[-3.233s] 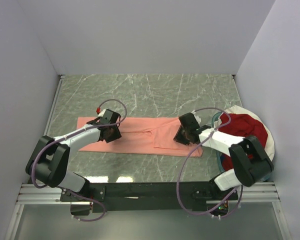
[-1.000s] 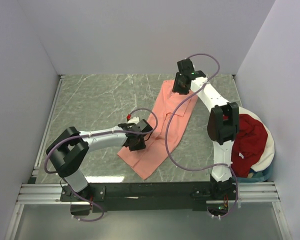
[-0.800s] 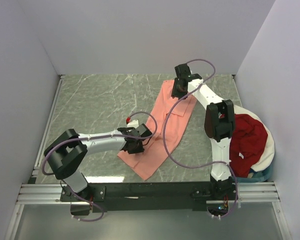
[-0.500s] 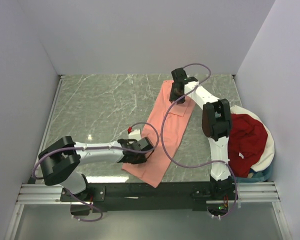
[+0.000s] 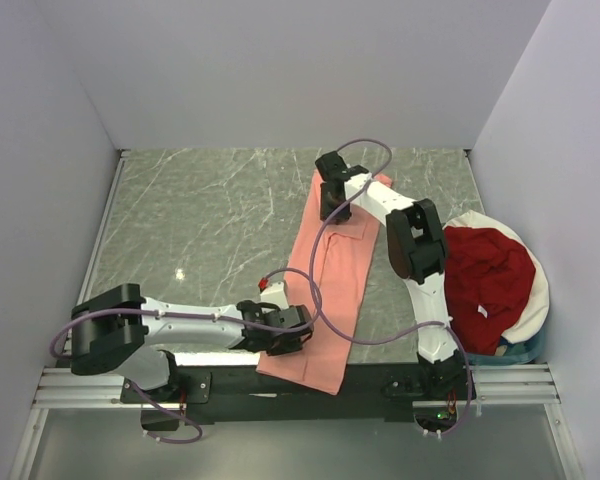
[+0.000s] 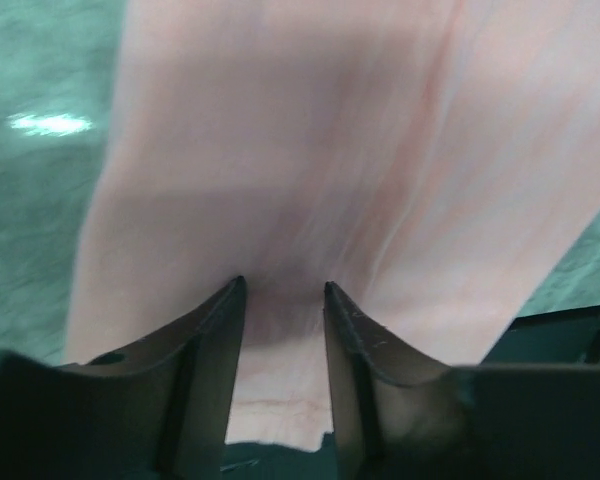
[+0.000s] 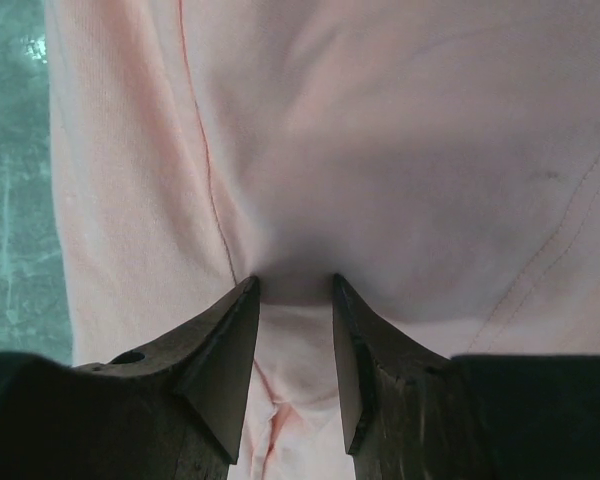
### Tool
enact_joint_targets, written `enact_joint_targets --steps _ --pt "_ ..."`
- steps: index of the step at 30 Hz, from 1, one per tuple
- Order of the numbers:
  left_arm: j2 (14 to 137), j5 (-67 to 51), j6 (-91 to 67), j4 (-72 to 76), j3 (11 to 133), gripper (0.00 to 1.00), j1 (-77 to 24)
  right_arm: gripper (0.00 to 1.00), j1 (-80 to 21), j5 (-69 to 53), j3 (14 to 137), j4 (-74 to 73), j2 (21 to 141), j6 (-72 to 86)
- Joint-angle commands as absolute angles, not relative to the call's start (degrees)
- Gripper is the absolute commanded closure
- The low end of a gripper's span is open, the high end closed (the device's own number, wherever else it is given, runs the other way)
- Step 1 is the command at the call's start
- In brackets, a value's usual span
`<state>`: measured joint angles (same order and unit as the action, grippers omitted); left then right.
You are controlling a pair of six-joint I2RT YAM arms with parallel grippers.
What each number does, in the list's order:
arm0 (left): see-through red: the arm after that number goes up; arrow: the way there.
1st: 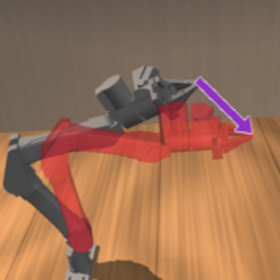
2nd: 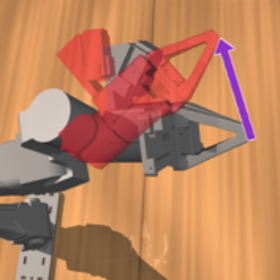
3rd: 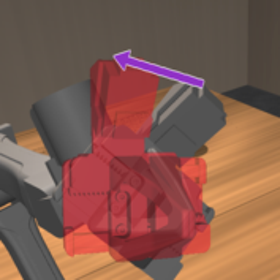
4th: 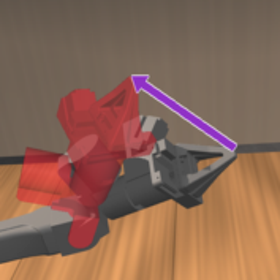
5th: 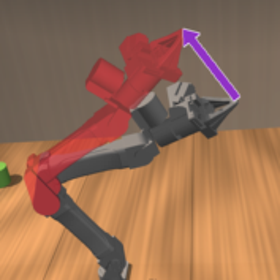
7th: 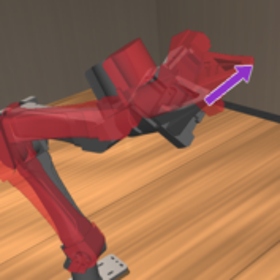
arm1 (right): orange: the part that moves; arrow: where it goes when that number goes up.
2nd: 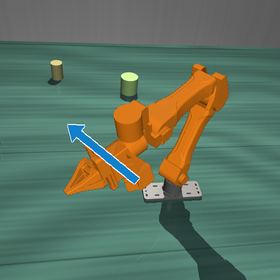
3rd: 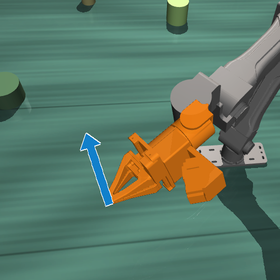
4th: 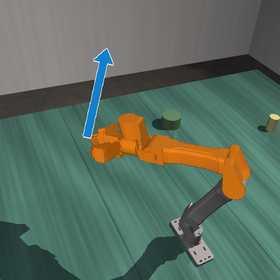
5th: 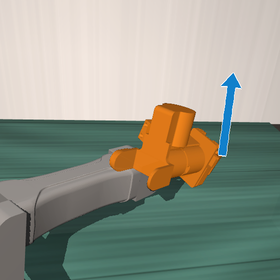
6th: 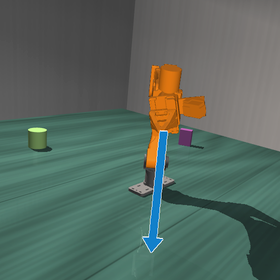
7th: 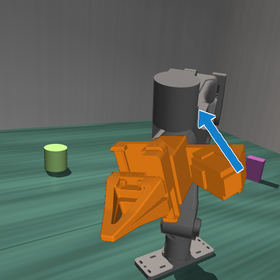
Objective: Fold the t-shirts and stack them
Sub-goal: Fold the tshirt
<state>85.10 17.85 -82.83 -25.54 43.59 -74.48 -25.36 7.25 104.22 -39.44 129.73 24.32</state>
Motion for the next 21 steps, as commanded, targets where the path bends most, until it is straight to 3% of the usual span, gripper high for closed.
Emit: enact_joint_targets --steps 1,7,13,21 --pt "82.6 17.5 -83.8 -34.8 43.6 0.55 -74.9 0.58 -27.5 5.8 108.5 -41.4 133.9 22.1" --pt "76.0 19.2 -79.5 -35.1 46.1 0.50 -68.3 0.58 -31.9 3.5 120.0 -46.1 139.8 17.3" --pt "73.1 15.0 -71.2 -29.4 46.4 0.50 -53.0 0.58 -33.4 1.3 128.6 -47.7 144.1 13.5" --pt "87.3 8.4 -60.7 -20.4 54.0 0.53 -38.2 0.55 -32.2 0.7 135.2 -41.9 146.1 11.3"
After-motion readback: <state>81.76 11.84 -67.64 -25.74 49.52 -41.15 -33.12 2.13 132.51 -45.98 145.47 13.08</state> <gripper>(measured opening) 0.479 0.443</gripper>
